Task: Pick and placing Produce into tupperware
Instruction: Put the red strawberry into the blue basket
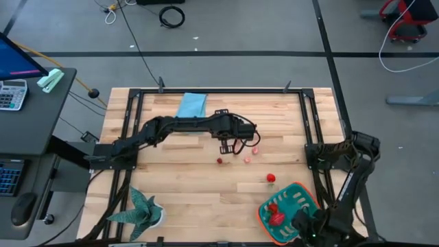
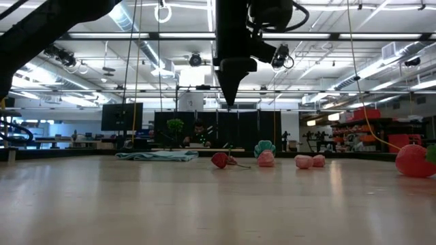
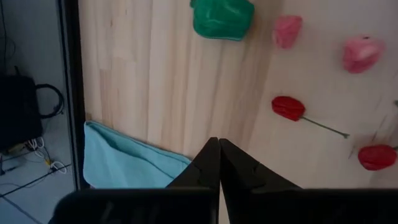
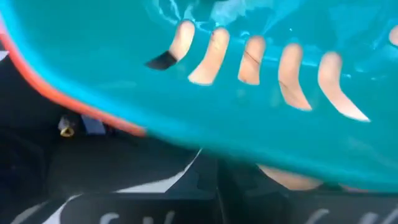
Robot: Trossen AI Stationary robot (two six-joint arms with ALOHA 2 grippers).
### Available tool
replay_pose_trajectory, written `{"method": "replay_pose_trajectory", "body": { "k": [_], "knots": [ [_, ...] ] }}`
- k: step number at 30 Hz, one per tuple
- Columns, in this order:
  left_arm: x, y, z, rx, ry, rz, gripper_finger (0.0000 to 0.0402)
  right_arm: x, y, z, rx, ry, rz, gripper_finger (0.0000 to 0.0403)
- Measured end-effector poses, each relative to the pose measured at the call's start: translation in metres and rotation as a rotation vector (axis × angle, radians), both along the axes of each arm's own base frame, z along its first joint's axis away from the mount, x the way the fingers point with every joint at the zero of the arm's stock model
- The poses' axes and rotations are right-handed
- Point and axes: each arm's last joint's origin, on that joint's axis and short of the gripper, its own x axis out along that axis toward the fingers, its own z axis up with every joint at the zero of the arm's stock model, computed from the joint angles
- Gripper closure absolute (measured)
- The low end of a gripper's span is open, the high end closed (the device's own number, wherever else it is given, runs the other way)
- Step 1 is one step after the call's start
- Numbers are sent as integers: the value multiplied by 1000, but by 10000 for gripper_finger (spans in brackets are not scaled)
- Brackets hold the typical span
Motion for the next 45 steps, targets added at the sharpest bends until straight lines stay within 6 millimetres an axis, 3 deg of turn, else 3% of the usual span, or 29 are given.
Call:
{"method": "replay_pose_trajectory", "body": {
  "k": [10,13,19,25,31,34,39,45],
  "knots": [
    [-2,26,0,2,12,28,393,20,-35,-9,-248,112,-82,401],
    [-4,33,-1,-6,17,52,381,23,-35,-4,-202,86,-63,401],
    [-5,44,-1,-74,47,-17,369,10,-20,16,-37,-6,4,398],
    [-2,44,-2,-218,25,-126,336,-1,-11,44,102,-221,52,397],
    [3,24,-3,-200,68,-339,249,-6,-20,65,-52,-544,252,390],
    [7,6,-3,-182,83,-461,203,-2,-29,69,-188,-617,367,383],
    [17,-28,-6,-209,8,-591,152,12,-58,66,-359,-509,338,362],
    [29,-67,-28,-248,-99,-718,137,29,-89,55,-594,-319,412,326]
  ]
}}
